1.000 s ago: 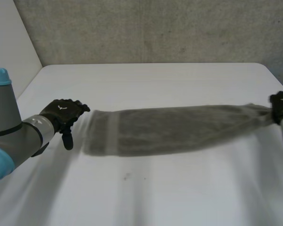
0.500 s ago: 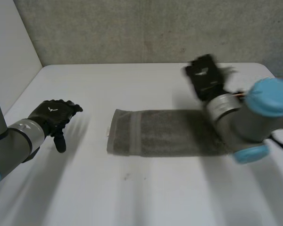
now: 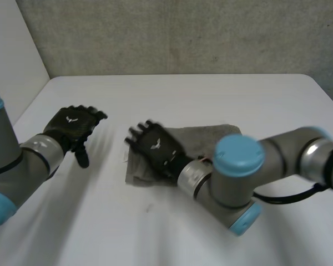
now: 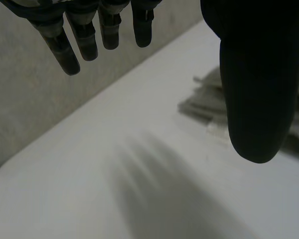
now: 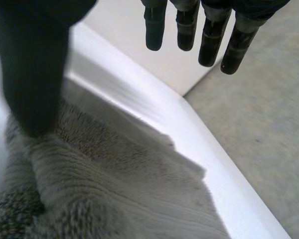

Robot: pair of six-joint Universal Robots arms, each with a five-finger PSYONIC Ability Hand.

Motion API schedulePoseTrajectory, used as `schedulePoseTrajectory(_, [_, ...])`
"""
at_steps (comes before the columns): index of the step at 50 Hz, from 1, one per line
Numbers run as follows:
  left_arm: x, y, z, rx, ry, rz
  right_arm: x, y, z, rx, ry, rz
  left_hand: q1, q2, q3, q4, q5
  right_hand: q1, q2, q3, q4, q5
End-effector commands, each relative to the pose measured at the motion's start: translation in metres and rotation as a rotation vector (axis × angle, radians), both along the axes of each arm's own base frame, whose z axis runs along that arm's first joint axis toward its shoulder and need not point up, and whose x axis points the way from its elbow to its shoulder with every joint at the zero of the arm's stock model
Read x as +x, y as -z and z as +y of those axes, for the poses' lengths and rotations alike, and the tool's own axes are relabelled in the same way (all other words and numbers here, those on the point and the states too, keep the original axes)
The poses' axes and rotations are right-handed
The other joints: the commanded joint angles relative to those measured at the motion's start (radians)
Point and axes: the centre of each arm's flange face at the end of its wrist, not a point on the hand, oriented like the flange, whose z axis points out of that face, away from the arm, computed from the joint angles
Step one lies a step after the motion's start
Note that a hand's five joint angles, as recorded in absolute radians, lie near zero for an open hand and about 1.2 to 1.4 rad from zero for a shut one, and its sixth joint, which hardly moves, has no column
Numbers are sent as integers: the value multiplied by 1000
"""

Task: Fold the towel.

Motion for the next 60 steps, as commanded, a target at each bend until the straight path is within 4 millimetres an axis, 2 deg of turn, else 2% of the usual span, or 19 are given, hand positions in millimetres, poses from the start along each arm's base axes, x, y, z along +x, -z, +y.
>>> schedulePoseTrajectory(1, [-35, -13, -1, -32, 64, 136, -50, -66, -36, 181, 195, -206, -4, 11, 7, 7, -31, -33, -49, -39, -57, -62])
schedulePoseTrajectory(7, [-64, -9, 2, -6, 119, 200, -87, -68, -51, 328, 331, -271, -3, 12, 8, 8, -30, -33, -49, -39, -57, -62])
schedulePoseTrajectory(12, [-99, 17, 4, 55, 186, 225, -125, -37, -54, 463, 471, -200, 3, 17, 14, 14, -24, -33, -49, -39, -57, -62])
schedulePoseTrajectory(17, [-114, 44, -5, 65, 188, 210, -152, -21, -58, 482, 596, -151, 9, 23, 20, 20, -18, 23, 8, 17, -1, -6])
schedulePoseTrajectory(23, [-113, 71, -17, 78, 100, 166, -165, -1, -59, 482, 671, -83, 9, 23, 20, 20, -18, 150, 135, 144, 127, 121])
schedulePoseTrajectory(26, [-111, 85, -18, 85, 78, 127, -166, 14, -61, 477, 684, -25, 6, 20, 17, 17, -21, 359, 343, 353, 335, 330])
schedulePoseTrajectory(28, [-108, 94, -16, 85, 85, 63, -167, 20, -67, 433, 695, 2, 0, 15, 11, 11, -27, 799, 784, 793, 776, 771])
schedulePoseTrajectory(29, [-108, 94, -16, 85, 85, 63, -167, 20, -67, 432, 695, 2, 0, 14, 11, 11, -27, 802, 787, 796, 778, 773])
schedulePoseTrajectory(31, [-107, 96, -15, 82, 89, 38, -167, 17, -74, 338, 702, 19, 0, 14, 11, 11, -27, 1187, 1172, 1181, 1164, 1158])
schedulePoseTrajectory(34, [-103, 94, -10, 87, 92, 20, -167, 13, -77, 281, 707, 33, -4, 11, 7, 7, -31, 1188, 1173, 1182, 1165, 1160])
schedulePoseTrajectory(42, [-93, 50, 6, 30, 91, 61, -147, -28, -95, -26, 690, 104, -4, 11, 7, 7, -31, 1188, 1173, 1182, 1165, 1160])
schedulePoseTrajectory(44, [-88, 26, 11, -8, 82, 97, -103, -45, -77, -110, 568, 79, -4, 11, 7, 7, -31, 1188, 1173, 1182, 1165, 1160])
schedulePoseTrajectory(45, [-88, 26, 11, -9, 82, 97, -103, -45, -77, -111, 568, 79, -4, 11, 7, 7, -31, 1188, 1173, 1182, 1165, 1160])
schedulePoseTrajectory(47, [-77, 7, 14, -36, 35, 125, -66, -54, -54, -155, 455, 47, -4, 11, 7, 7, -31, 1188, 1173, 1182, 1165, 1160])
schedulePoseTrajectory(50, [-69, -1, 15, -47, -4, 137, -50, -55, -43, -167, 407, 34, -4, 11, 7, 7, -31, 1188, 1173, 1182, 1165, 1160])
schedulePoseTrajectory(53, [-44, -12, 8, -68, -107, 151, -26, -46, -19, -164, 289, 26, -4, 11, 7, 7, -31, 1188, 1173, 1182, 1165, 1160])
schedulePoseTrajectory(55, [-23, -15, 3, -73, -171, 148, -3, -25, 18, -128, 115, 40, -4, 11, 7, 7, -31, 1188, 1173, 1182, 1165, 1160])
schedulePoseTrajectory(58, [-17, -13, 1, -68, -187, 143, 3, -10, 35, -94, 39, 64, -4, 11, 7, 7, -31, 1188, 1173, 1182, 1165, 1160])
schedulePoseTrajectory(60, [-12, -8, -1, -52, -197, 136, 4, 23, 53, -30, -42, 127, -4, 11, 7, 7, -31, 1188, 1173, 1182, 1165, 1160])
